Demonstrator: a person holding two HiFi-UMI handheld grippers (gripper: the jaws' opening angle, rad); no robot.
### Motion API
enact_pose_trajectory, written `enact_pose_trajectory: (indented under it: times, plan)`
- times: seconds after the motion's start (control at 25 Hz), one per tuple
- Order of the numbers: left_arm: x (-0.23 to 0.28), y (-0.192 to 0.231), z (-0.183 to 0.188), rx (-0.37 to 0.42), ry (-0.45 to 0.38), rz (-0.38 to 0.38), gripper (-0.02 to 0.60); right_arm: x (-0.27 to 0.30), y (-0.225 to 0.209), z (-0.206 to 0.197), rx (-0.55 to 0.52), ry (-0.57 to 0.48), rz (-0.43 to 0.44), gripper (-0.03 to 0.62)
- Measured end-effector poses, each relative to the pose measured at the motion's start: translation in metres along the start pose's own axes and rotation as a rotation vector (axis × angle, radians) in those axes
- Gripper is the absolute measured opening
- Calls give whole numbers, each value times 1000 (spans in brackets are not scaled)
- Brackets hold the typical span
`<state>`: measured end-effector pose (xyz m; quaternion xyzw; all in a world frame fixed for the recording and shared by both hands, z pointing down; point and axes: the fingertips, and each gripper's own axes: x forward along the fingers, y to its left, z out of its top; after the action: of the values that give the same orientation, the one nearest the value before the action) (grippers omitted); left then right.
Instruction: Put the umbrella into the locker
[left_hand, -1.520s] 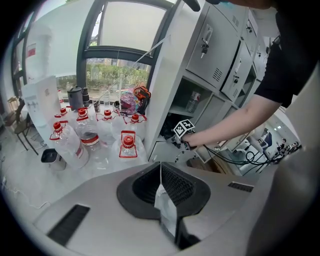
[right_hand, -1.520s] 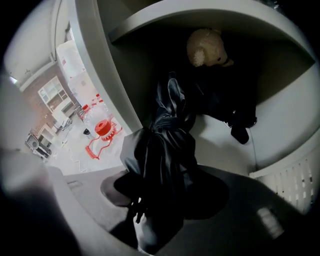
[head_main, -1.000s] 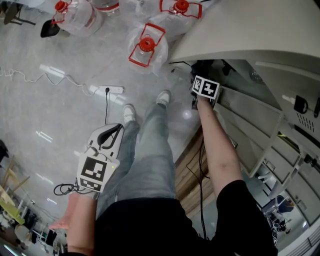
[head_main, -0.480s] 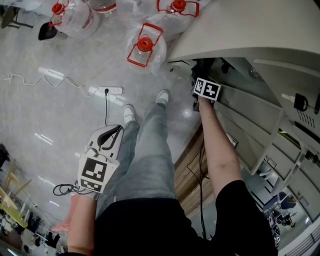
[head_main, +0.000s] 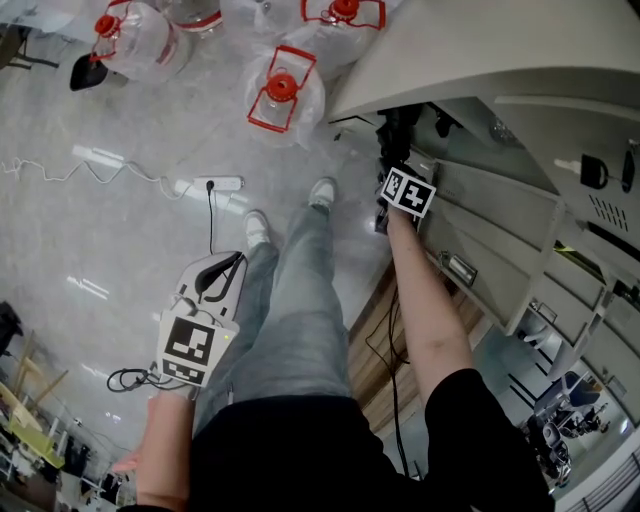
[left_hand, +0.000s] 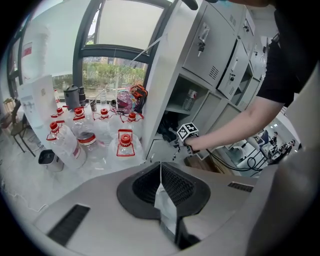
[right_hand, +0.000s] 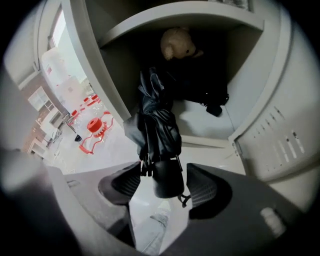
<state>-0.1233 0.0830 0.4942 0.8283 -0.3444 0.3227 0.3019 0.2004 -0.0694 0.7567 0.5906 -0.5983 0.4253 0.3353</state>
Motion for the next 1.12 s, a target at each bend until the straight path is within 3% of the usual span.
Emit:
enact_pose_trajectory:
  times: [0.28, 0.52, 0.72, 1.12]
  plan:
    - [-1, -5, -8, 8, 6, -14, 11, -8, 2, -41, -6, 6, -44, 262]
    - [-2, -4, -16, 5, 12, -19, 11, -4, -1, -67, 52, 90, -77, 137]
    - [1, -7, -21, 11, 27, -26, 11, -1, 1, -61, 45, 57, -68, 27]
    - [7, -11, -18, 10, 31, -33, 11, -4, -21, -48, 19, 35, -172, 20]
